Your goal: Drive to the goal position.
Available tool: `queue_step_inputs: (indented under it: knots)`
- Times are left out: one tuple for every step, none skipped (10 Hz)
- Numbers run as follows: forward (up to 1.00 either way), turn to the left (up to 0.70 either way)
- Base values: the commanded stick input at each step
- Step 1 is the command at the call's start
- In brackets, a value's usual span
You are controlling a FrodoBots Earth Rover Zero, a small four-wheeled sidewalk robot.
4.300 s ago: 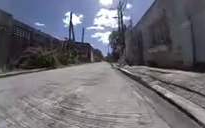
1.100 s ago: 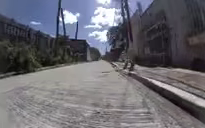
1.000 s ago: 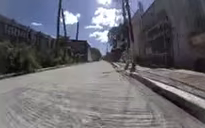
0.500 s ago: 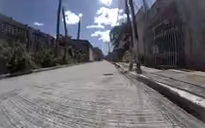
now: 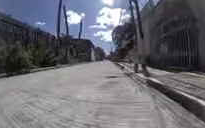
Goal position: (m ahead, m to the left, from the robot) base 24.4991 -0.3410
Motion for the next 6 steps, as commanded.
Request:
queue_step_inputs:
  knots:
    - [1.00,0.00]
    - [1.00,0.00]
    - [1.00,0.00]
    - [1.00,0.00]
    - [1.00,0.00]
    - [1.00,0.00]
